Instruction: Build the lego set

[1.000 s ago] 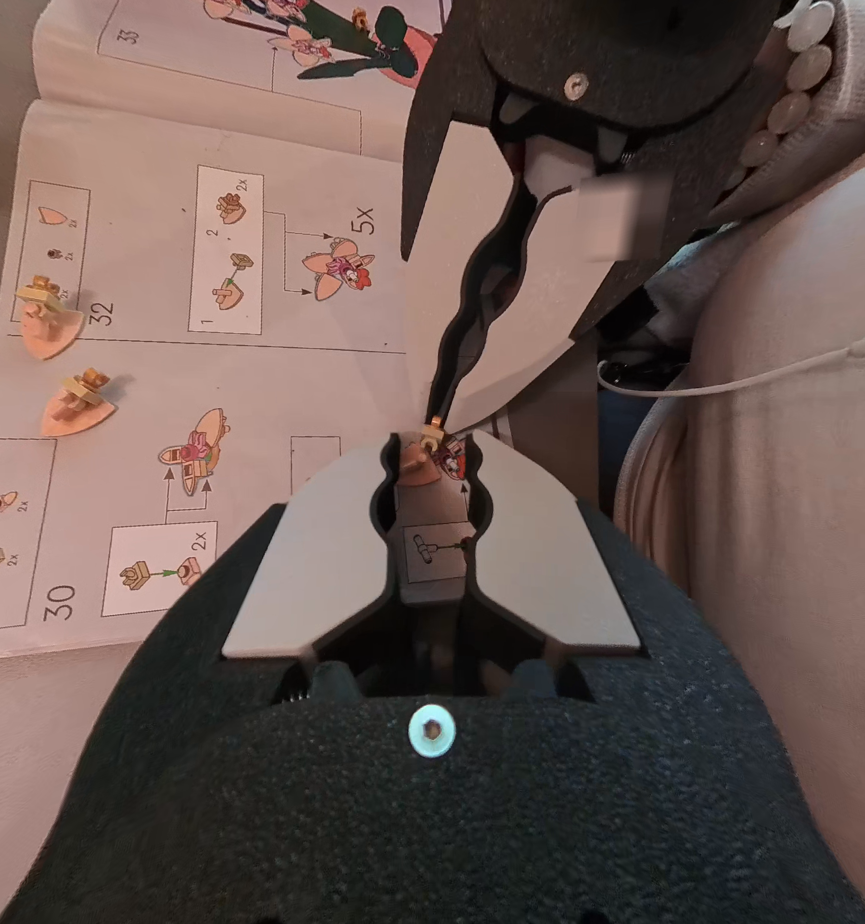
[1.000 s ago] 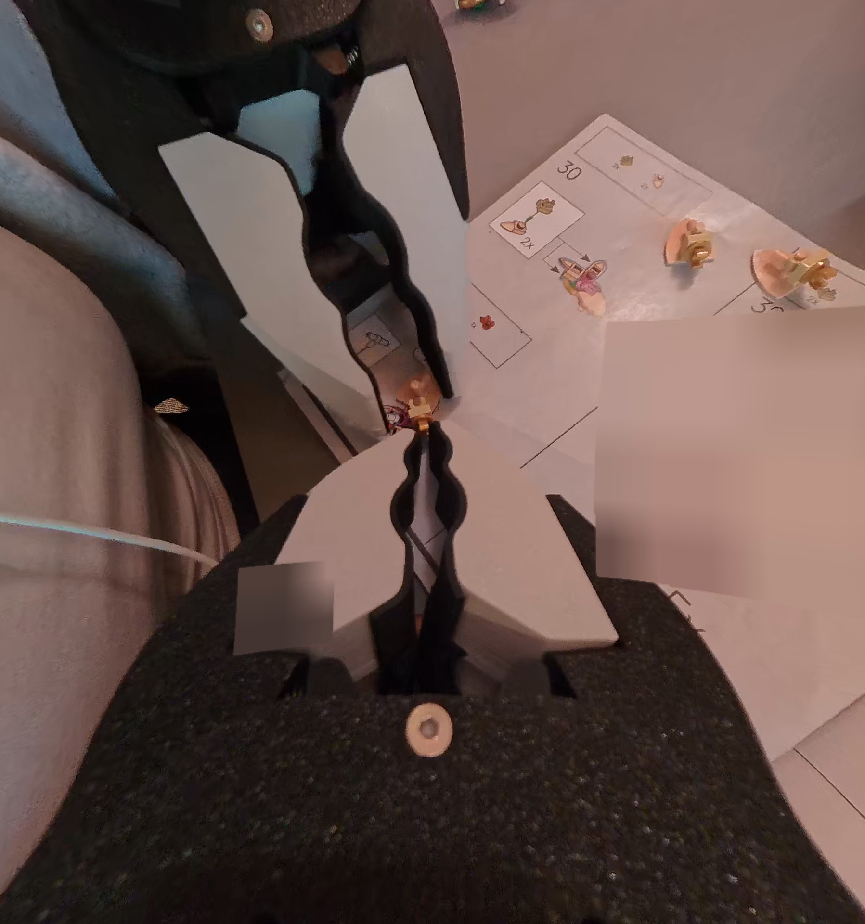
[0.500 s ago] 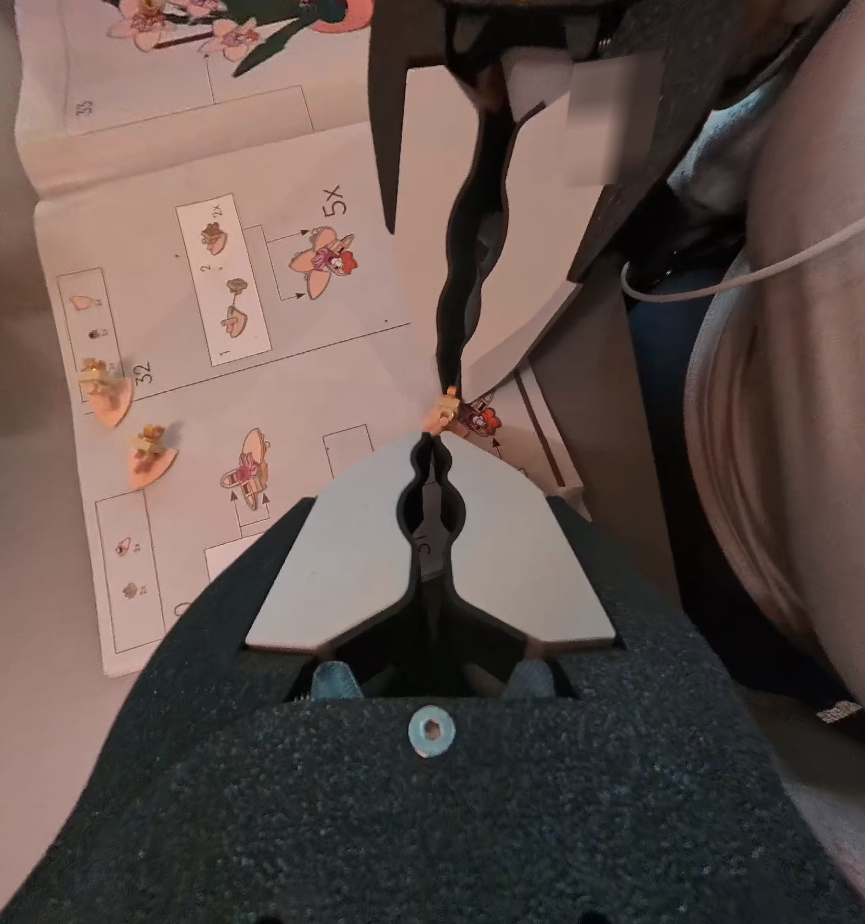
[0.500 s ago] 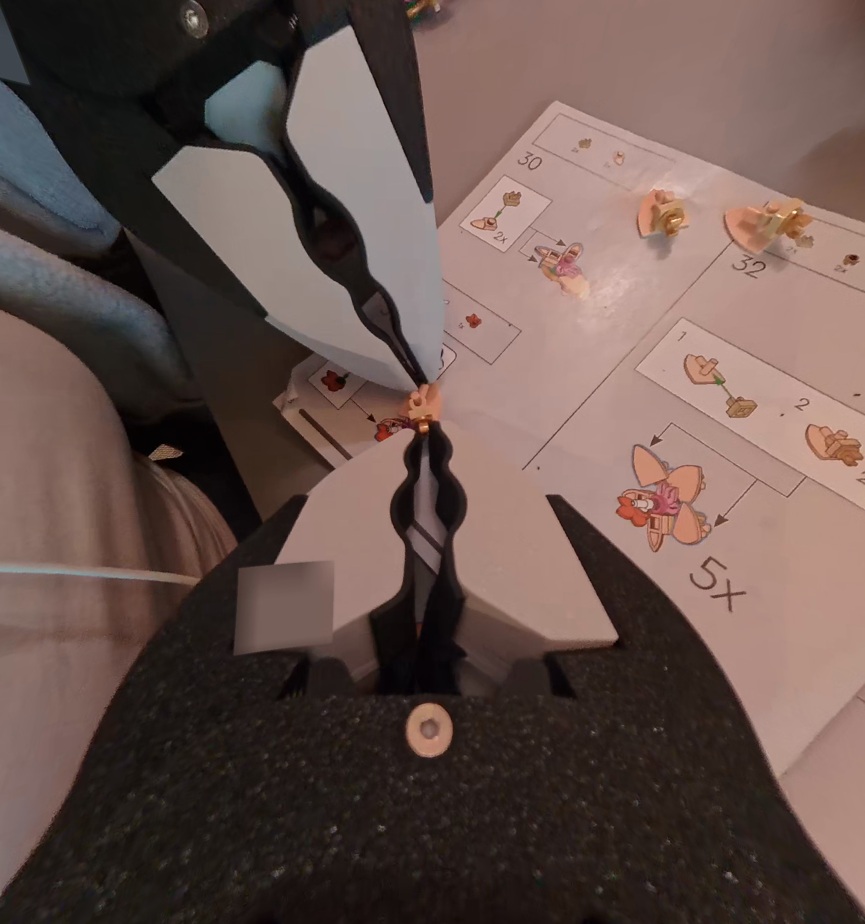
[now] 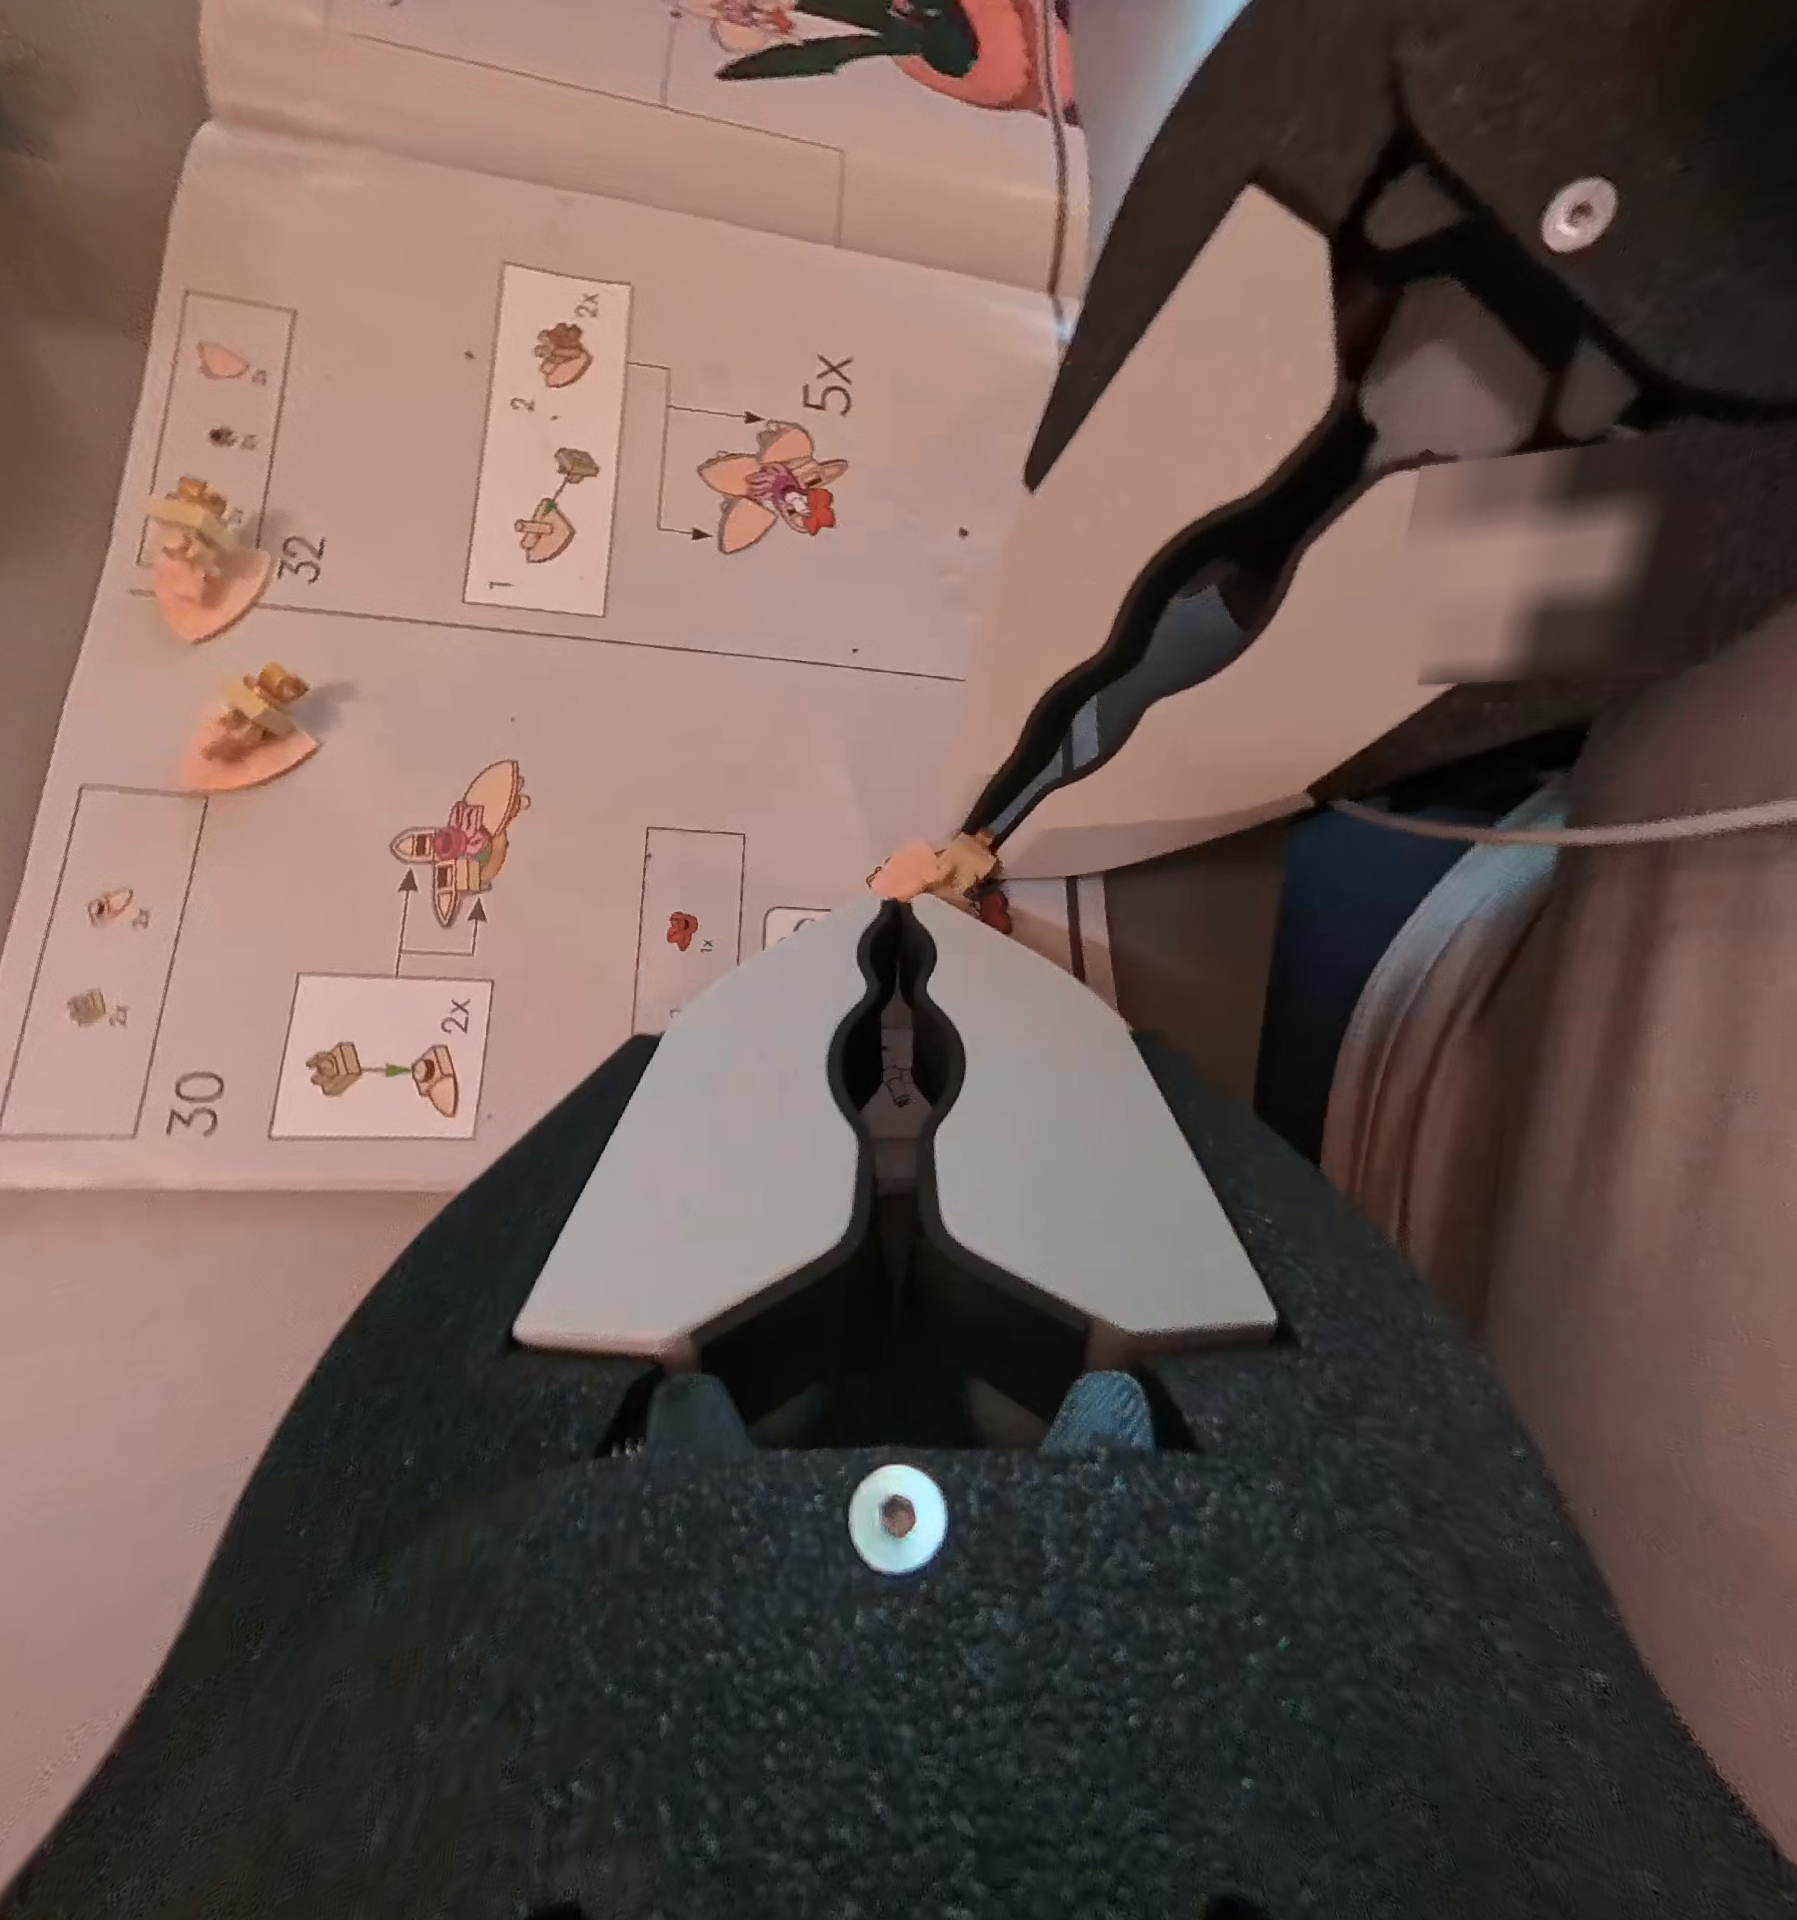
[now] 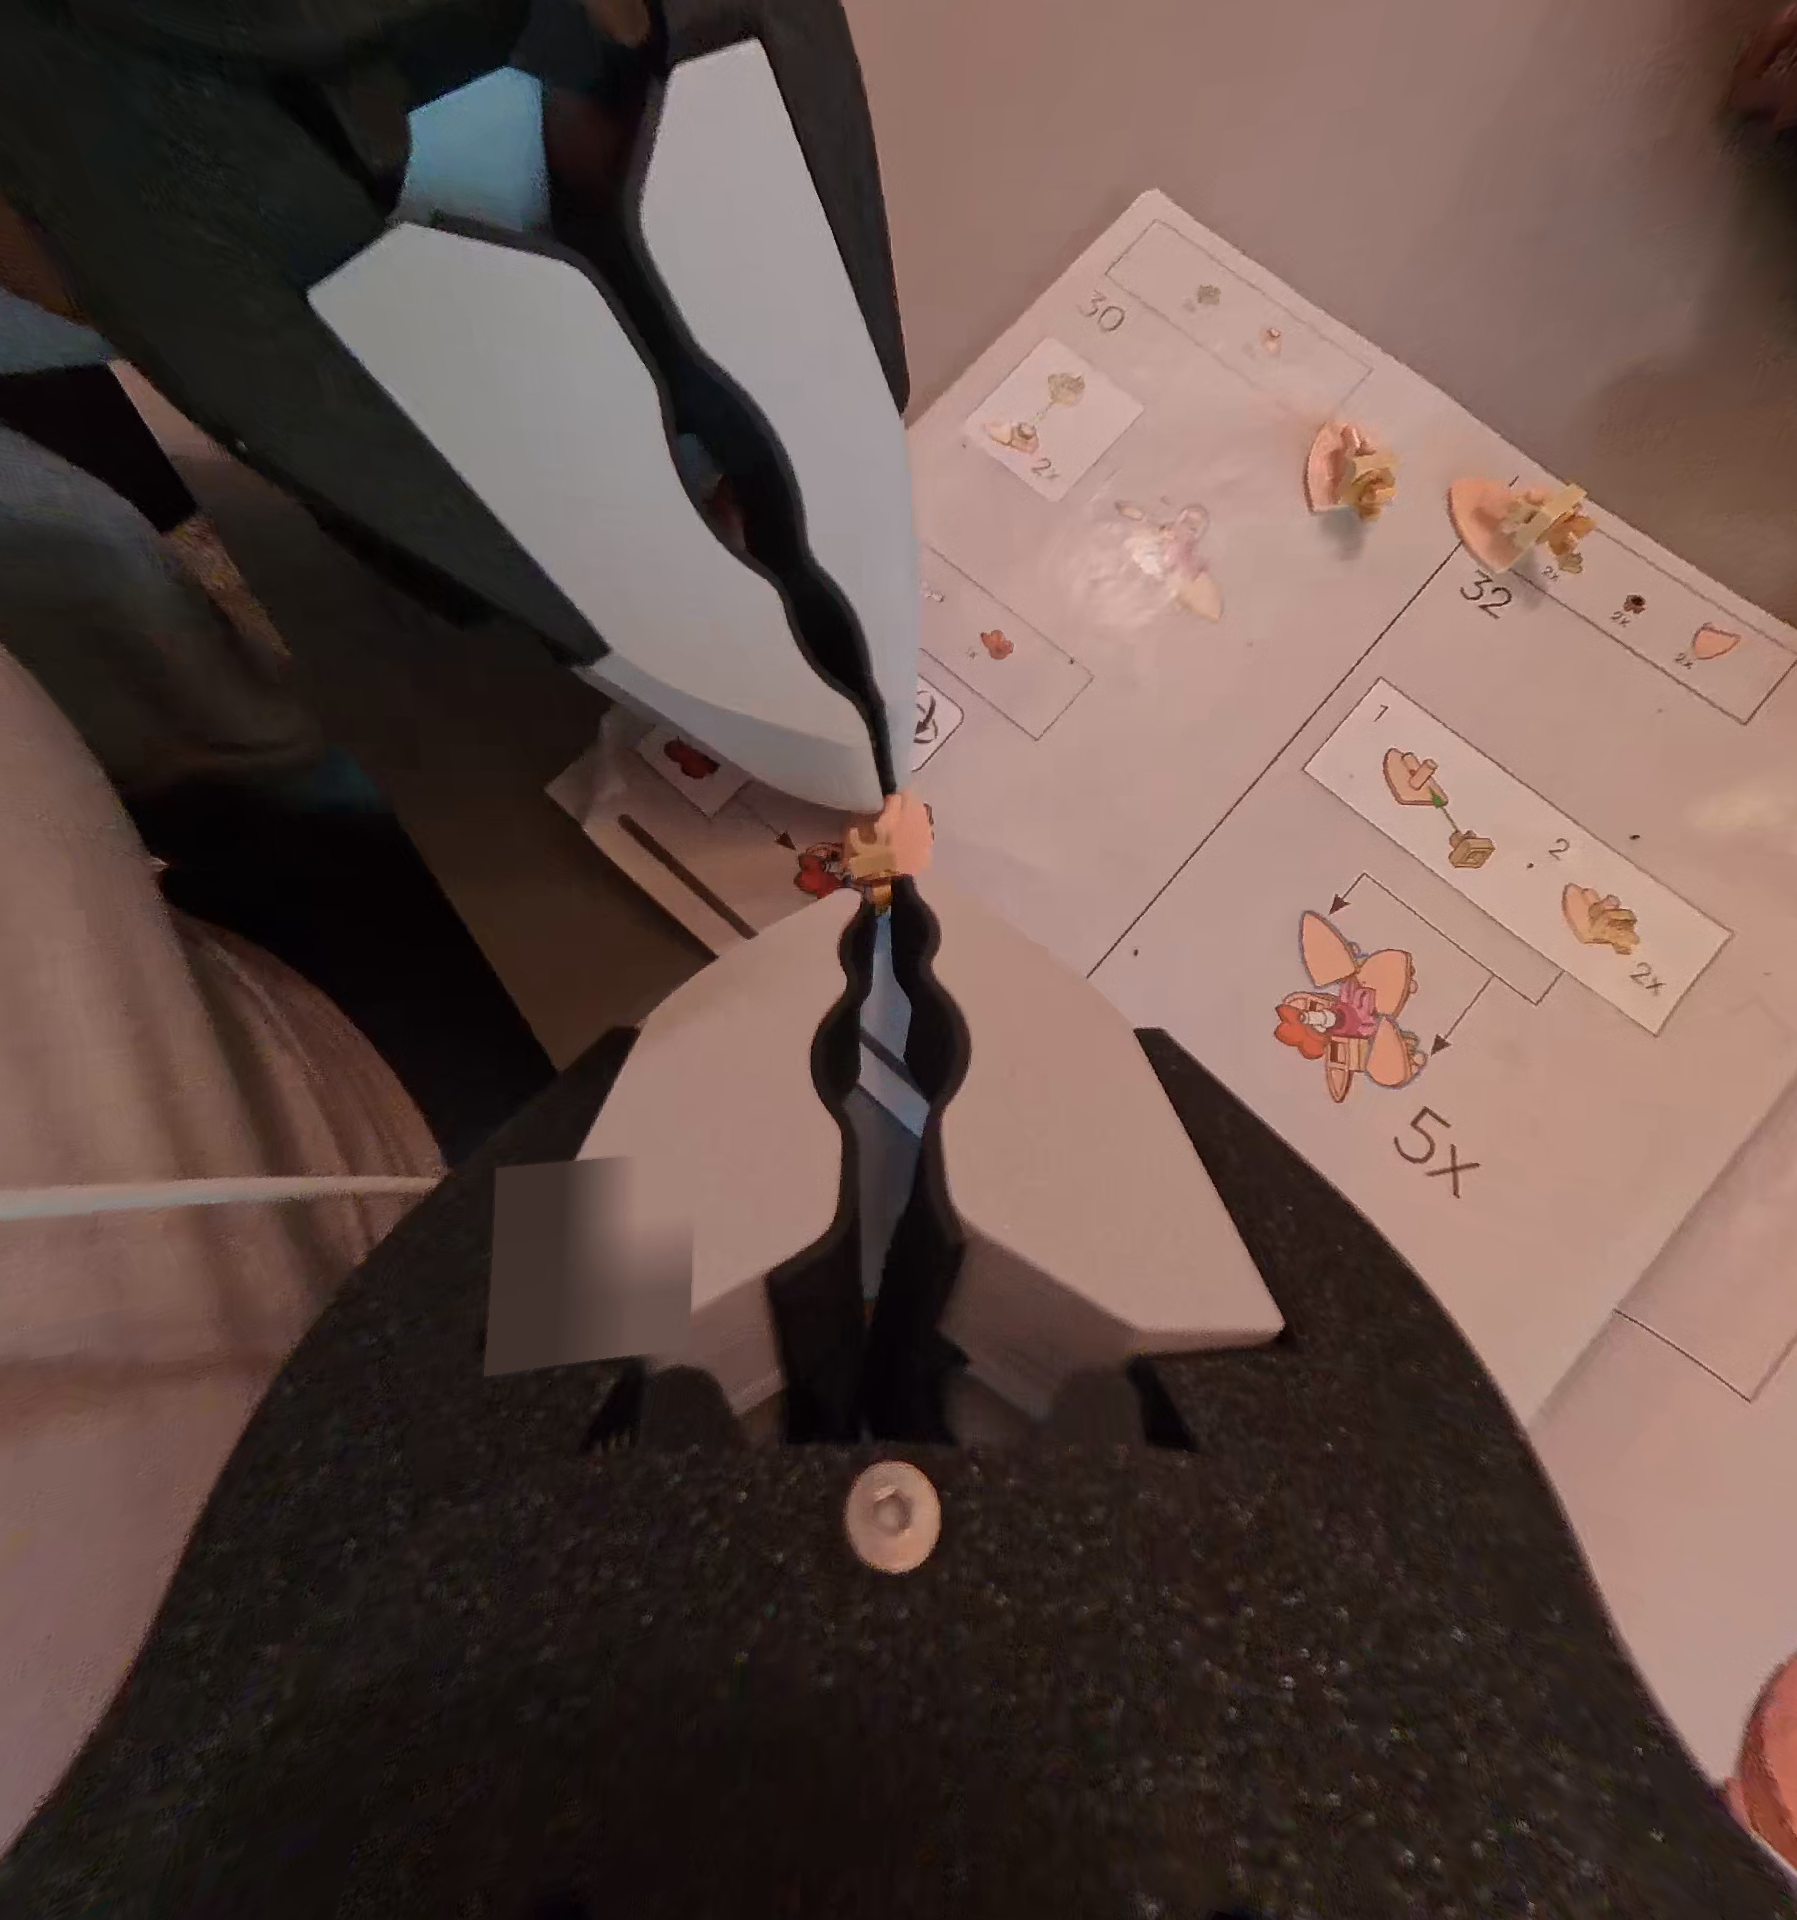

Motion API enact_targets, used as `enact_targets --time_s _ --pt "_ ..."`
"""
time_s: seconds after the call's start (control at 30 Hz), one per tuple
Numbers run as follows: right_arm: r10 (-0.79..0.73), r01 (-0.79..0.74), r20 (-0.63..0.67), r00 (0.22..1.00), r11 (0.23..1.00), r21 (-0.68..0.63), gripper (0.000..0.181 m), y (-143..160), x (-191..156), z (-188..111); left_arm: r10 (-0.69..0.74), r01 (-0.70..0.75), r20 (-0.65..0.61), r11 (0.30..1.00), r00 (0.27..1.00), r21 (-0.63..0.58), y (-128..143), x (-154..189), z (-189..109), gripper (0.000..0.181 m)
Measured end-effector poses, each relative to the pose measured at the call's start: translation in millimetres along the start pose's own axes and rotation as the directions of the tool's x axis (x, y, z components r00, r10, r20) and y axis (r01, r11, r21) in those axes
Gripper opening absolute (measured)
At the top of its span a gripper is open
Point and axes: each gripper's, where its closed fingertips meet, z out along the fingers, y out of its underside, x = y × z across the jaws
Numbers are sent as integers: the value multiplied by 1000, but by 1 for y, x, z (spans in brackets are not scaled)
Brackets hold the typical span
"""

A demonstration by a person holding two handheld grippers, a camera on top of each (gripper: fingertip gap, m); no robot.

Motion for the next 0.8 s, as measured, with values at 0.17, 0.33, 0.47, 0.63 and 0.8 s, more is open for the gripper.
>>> enact_targets --time_s 0.17,0.33,0.47,0.63,0.8 --pt "20 -20 -25 1000 1000 -24 3 2 4 -2 -72 69 80 997 994 45 -1 0 1 0" --pt "3 -5 -29 1000 997 -73 3 3 5 -2 -133 123 134 989 982 82 -2 0 2 0" --pt "-37 31 -37 999 989 -144 3 3 8 -3 -138 124 152 987 979 100 -2 0 2 0" --pt "-102 82 -81 991 972 -219 3 6 11 -7 -115 96 180 989 977 109 -2 0 2 0" --pt "-141 104 -119 983 957 -270 3 7 10 -7 -90 70 199 992 976 110 -2 1 2 0"
